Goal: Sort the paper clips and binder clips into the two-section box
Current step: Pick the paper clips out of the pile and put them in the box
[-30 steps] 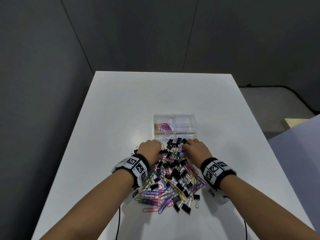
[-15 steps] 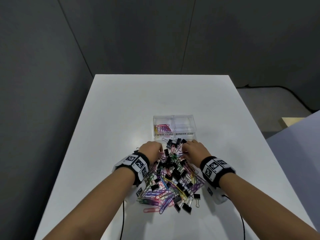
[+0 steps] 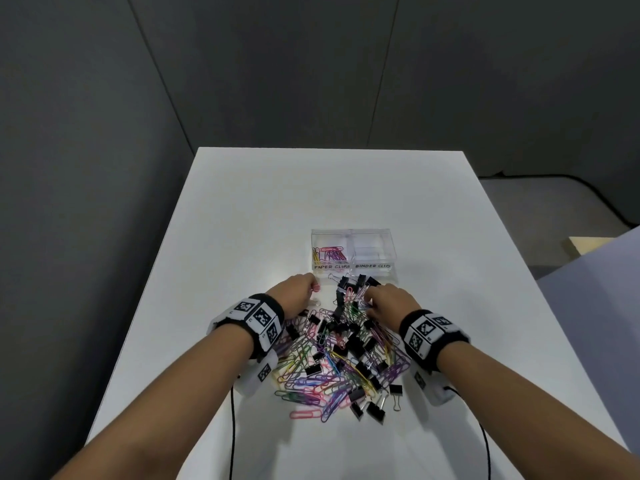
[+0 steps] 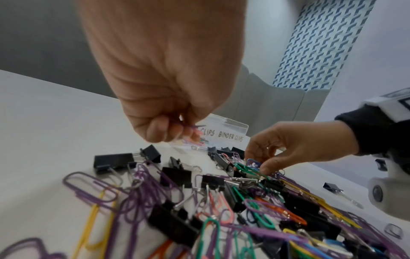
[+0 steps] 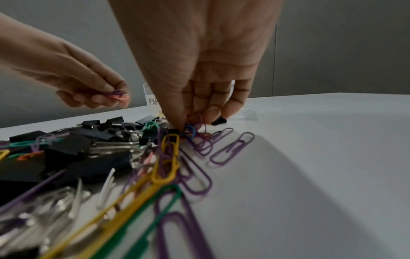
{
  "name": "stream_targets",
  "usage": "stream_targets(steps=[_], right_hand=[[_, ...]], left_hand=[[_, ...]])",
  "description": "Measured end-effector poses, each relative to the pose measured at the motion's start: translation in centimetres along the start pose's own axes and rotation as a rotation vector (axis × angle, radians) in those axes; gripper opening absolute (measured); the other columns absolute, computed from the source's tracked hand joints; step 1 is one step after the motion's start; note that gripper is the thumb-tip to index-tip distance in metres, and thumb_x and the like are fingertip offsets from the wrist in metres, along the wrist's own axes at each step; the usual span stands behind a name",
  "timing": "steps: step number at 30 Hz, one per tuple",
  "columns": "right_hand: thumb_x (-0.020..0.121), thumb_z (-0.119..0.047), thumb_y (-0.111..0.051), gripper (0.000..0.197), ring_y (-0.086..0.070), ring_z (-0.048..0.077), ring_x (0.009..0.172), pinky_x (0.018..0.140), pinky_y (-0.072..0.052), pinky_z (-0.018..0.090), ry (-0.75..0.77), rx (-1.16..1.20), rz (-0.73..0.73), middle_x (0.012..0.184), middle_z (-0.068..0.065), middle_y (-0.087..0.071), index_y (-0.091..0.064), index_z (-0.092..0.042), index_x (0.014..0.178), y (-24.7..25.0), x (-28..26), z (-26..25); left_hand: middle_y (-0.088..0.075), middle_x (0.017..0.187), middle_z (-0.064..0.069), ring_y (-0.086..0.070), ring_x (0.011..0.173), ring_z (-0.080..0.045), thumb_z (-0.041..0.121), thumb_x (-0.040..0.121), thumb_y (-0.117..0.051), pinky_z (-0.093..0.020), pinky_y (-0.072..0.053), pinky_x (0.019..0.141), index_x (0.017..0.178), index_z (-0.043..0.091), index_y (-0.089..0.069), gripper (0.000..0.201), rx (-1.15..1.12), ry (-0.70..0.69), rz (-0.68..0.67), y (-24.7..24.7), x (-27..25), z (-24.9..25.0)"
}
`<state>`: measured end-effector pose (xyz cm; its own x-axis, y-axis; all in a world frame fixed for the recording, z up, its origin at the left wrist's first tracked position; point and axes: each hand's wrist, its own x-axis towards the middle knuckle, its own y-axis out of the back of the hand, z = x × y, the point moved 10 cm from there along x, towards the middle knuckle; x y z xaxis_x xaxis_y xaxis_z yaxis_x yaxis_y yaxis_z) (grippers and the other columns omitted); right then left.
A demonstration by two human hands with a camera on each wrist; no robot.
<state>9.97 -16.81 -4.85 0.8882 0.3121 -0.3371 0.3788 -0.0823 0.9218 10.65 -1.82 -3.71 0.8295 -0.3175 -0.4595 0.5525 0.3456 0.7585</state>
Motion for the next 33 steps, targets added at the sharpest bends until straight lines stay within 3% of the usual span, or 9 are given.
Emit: stream_targets(steps=[3, 5, 7, 11, 14, 19, 22, 27, 33], right_hand=[[0.094, -0.018, -0.047, 0.015, -0.056, 0.023, 0.097, 0.083, -0.049, 0.033, -0.010, 0.075, -0.009, 0.107, 0.007, -0.060, -0.056, -0.010, 0.102, 0.1, 0.0, 0.0], [0.092, -0.015, -0.046, 0.006, -0.052, 0.020, 0.084, 0.076, -0.047, 0.030, -0.034, 0.137, 0.017, 0.096, 0.005, -0.053, -0.050, -0.012, 0.090, 0.7, 0.0, 0.3], [0.091, -0.013, -0.045, 0.006, -0.047, 0.019, 0.075, 0.066, -0.041, 0.028, -0.067, 0.188, 0.033, 0.088, 0.004, -0.050, -0.043, -0.014, 0.085, 1.4, 0.0, 0.7], [0.093, -0.009, -0.039, 0.005, -0.045, 0.021, 0.065, 0.053, -0.032, 0.026, -0.113, 0.287, 0.013, 0.076, 0.005, -0.049, -0.037, -0.014, 0.091, 1.8, 0.2, 1.2], [0.094, -0.002, -0.030, 0.015, -0.042, 0.021, 0.066, 0.056, -0.032, 0.028, -0.123, 0.314, -0.026, 0.075, 0.004, -0.046, -0.036, -0.015, 0.095, 1.5, 0.7, 0.8], [0.098, -0.013, -0.034, 0.025, -0.057, 0.029, 0.087, 0.072, -0.042, 0.031, -0.035, 0.110, -0.028, 0.116, 0.011, -0.051, -0.047, -0.011, 0.119, 1.5, 0.9, -0.6], [0.095, -0.010, -0.046, 0.031, -0.061, 0.029, 0.092, 0.073, -0.046, 0.030, 0.027, -0.058, -0.048, 0.121, 0.011, -0.051, -0.048, -0.016, 0.126, 1.1, 0.9, -1.5], [0.091, -0.009, -0.051, 0.022, -0.059, 0.025, 0.088, 0.078, -0.050, 0.030, 0.046, -0.134, -0.029, 0.112, 0.009, -0.056, -0.054, -0.011, 0.113, 0.7, 0.5, -2.1], [0.093, -0.013, -0.046, 0.008, -0.051, 0.015, 0.071, 0.063, -0.038, 0.021, -0.071, -0.045, -0.046, 0.107, 0.005, -0.054, -0.051, -0.010, 0.098, 0.6, -0.1, 0.3]], left_hand=[[-0.060, 0.096, -0.015, -0.055, 0.089, -0.032, 0.025, 0.102, -0.026, -0.035, -0.039, 0.075, 0.102, 0.004, -0.049, 0.031, 0.019, 0.021, 0.057, 0.6, -0.3, -0.9], [-0.050, 0.072, -0.002, -0.048, 0.073, -0.025, 0.038, 0.101, -0.025, -0.031, -0.035, 0.068, 0.089, 0.010, -0.043, 0.035, 0.040, 0.046, 0.092, 1.0, -0.6, -1.8], [-0.043, 0.066, 0.002, -0.045, 0.071, -0.022, 0.041, 0.101, -0.023, -0.031, -0.034, 0.068, 0.085, 0.011, -0.041, 0.038, 0.066, 0.058, 0.089, 1.2, -0.8, -2.6], [-0.052, 0.084, -0.011, -0.046, 0.076, -0.024, 0.033, 0.103, -0.022, -0.030, -0.034, 0.070, 0.086, 0.006, -0.045, 0.039, 0.098, 0.100, 0.090, 2.0, -1.5, -4.5], [-0.062, 0.105, -0.018, -0.057, 0.091, -0.031, 0.028, 0.103, -0.026, -0.035, -0.041, 0.078, 0.104, 0.000, -0.053, 0.039, 0.105, 0.158, 0.075, 1.8, -2.0, -6.1], [-0.061, 0.111, -0.003, -0.059, 0.103, -0.023, 0.037, 0.095, -0.044, -0.032, -0.045, 0.080, 0.111, 0.015, -0.055, 0.029, 0.213, 0.173, 0.057, 1.3, -2.8, -6.8], [-0.057, 0.116, 0.000, -0.058, 0.102, -0.020, 0.024, 0.087, -0.052, -0.030, -0.046, 0.082, 0.109, 0.023, -0.056, 0.023, 0.228, 0.107, 0.000, 0.3, -3.0, -6.4], [-0.051, 0.118, -0.004, -0.059, 0.100, -0.025, 0.019, 0.089, -0.049, -0.030, -0.044, 0.076, 0.112, 0.021, -0.057, 0.025, 0.301, 0.064, 0.040, -0.3, -3.1, -5.4], [-0.050, 0.114, -0.006, -0.059, 0.095, -0.026, 0.026, 0.092, -0.050, -0.028, -0.039, 0.069, 0.106, 0.017, -0.059, 0.019, 0.325, -0.027, 0.153, -1.0, -2.5, -2.1]])
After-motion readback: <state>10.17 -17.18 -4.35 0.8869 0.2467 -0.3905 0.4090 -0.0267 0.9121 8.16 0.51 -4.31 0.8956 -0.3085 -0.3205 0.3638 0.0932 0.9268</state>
